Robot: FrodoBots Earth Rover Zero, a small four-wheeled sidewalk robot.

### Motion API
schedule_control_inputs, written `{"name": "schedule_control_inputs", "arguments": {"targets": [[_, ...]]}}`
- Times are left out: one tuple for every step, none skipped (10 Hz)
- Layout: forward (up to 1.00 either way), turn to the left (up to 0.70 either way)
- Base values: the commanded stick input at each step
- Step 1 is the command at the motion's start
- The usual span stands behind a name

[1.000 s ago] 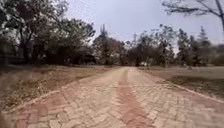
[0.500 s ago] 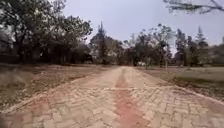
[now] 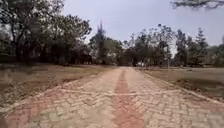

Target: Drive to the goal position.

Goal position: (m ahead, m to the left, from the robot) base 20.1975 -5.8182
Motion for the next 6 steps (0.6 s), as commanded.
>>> {"name": "schedule_control_inputs", "arguments": {"targets": [[0.7, 0.0], [0.7, 0.0], [0.7, 0.0], [0.7, 0.0], [0.7, 0.0], [0.7, 0.0]]}}
